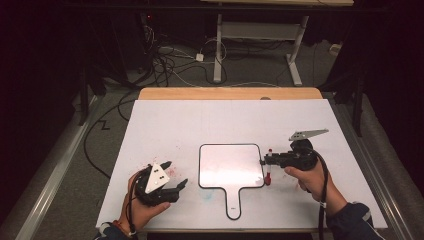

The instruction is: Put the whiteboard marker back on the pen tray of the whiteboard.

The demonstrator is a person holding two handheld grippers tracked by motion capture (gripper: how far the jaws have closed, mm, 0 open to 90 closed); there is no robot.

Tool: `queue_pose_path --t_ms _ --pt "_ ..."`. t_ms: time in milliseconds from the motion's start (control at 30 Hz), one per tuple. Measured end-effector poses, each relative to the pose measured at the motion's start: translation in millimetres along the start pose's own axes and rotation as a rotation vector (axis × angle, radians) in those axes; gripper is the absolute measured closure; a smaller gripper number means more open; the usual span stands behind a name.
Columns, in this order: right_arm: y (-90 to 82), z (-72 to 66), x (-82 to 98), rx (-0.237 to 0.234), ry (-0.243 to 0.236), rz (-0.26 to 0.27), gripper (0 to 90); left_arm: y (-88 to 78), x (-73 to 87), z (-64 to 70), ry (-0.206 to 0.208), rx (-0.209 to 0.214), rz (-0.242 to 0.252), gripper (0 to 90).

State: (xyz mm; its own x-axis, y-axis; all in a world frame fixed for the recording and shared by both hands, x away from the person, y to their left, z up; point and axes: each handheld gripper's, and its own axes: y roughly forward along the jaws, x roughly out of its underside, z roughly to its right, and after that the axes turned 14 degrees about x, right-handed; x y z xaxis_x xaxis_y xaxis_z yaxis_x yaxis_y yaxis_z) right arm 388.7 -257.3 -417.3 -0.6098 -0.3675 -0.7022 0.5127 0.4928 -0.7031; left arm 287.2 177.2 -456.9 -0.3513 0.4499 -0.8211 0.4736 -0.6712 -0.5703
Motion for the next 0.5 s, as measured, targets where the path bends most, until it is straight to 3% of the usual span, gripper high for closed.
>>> queue_pose_path --t_ms 133,233,500 --pt "19.8 6.2 0.5 0.045 0.022 -0.01 76.7 0.8 4.9 -6.5 -0.053 -0.001 0.004 24.5" --pt "30.4 11.2 2.4 0.05 0.069 -0.006 75.7 5.1 5.1 -5.9 -0.044 0.007 -0.013 24.5" --pt "48.9 8.7 6.1 0.117 0.077 -0.009 72.2 12.3 4.2 -4.5 -0.038 0.027 -0.041 24.5"
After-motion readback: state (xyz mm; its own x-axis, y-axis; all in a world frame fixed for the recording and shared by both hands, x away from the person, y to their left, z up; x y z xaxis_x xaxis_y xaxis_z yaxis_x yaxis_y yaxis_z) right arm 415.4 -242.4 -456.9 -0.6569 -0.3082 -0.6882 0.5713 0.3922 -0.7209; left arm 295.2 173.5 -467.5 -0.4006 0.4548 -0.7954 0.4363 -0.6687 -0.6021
